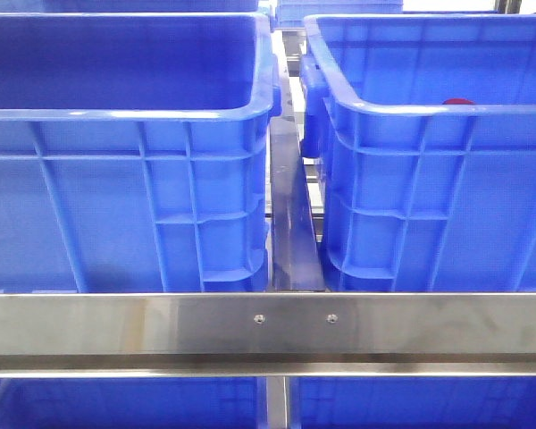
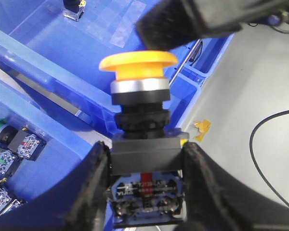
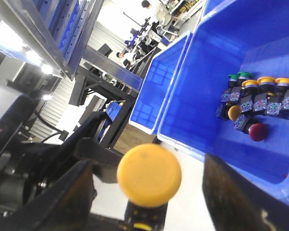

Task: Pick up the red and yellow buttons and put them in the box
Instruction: 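Close the right gripper on the yellow cap held by the left gripper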

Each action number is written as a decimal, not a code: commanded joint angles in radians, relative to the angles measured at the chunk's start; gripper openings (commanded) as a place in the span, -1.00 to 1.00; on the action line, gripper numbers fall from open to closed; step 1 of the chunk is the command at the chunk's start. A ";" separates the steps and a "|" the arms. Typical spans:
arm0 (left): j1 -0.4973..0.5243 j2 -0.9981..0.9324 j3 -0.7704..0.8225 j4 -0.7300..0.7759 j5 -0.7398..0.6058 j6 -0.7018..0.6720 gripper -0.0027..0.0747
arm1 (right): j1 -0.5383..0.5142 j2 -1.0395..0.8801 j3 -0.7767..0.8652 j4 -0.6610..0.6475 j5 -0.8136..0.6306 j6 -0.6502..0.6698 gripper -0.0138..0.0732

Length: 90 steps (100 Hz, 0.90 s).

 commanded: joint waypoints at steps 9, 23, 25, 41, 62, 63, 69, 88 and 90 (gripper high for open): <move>-0.007 -0.030 -0.031 -0.008 -0.067 -0.002 -0.98 | 0.054 0.024 -0.057 0.142 0.049 -0.001 0.48; -0.007 -0.030 -0.031 -0.008 -0.067 -0.002 -0.98 | 0.119 0.050 -0.082 0.142 0.010 -0.002 0.48; -0.007 -0.030 -0.031 -0.008 -0.067 -0.002 -0.98 | 0.125 0.051 -0.086 0.142 0.007 -0.002 0.48; -0.007 -0.030 -0.031 -0.008 -0.067 -0.002 -0.98 | 0.137 0.071 -0.115 0.142 0.002 -0.002 0.44; -0.007 -0.030 -0.031 -0.008 -0.067 -0.002 -0.98 | 0.137 0.072 -0.117 0.142 0.003 -0.002 -0.20; -0.007 -0.030 -0.031 -0.008 -0.067 -0.002 -0.98 | 0.137 0.072 -0.117 0.142 0.003 -0.002 -0.21; -0.007 -0.030 -0.031 -0.008 -0.067 -0.002 -0.94 | 0.137 0.072 -0.117 0.142 0.003 -0.002 -0.31; -0.007 -0.030 -0.031 -0.008 -0.067 -0.002 -0.13 | 0.137 0.072 -0.117 0.135 0.001 -0.002 -0.31; -0.007 -0.030 -0.031 -0.008 -0.067 -0.002 -0.05 | 0.137 0.072 -0.117 0.131 0.000 -0.002 -0.31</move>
